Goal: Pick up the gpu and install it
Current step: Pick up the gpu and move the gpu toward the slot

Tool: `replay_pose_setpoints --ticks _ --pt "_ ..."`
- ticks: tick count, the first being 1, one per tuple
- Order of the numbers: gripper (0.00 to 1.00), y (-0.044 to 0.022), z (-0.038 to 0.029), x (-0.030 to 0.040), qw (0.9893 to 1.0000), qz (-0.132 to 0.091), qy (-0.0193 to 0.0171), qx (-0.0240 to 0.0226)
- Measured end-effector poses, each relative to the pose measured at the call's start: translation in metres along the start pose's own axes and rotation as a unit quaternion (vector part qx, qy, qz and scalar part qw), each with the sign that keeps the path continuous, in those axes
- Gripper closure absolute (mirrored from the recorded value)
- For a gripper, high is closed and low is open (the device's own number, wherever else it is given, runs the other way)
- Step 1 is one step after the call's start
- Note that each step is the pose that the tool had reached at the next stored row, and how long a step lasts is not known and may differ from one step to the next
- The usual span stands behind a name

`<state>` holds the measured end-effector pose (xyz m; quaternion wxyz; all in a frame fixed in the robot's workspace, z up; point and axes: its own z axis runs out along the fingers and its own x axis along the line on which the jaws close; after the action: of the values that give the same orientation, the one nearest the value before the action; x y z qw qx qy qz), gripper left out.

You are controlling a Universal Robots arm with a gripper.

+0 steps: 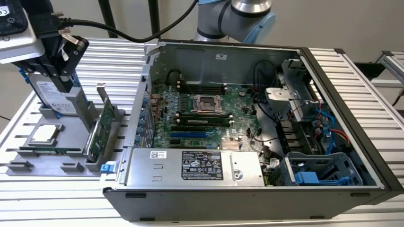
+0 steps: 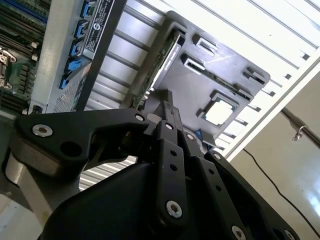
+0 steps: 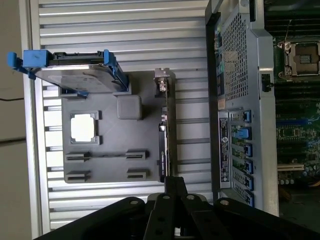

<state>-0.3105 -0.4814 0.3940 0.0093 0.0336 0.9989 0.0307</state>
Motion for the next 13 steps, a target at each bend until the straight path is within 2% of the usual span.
replay_pose_setpoints --ticks 9,10,13 --pt "1.00 0.0000 0.0000 0.0000 1.0000 0.000 0.0000 0.0000" --pt "0.00 0.0000 0.0000 0.0000 1.0000 0.000 0.0000 0.0000" --pt "0.00 0.0000 0.0000 0.0000 1.0000 0.000 0.0000 0.0000"
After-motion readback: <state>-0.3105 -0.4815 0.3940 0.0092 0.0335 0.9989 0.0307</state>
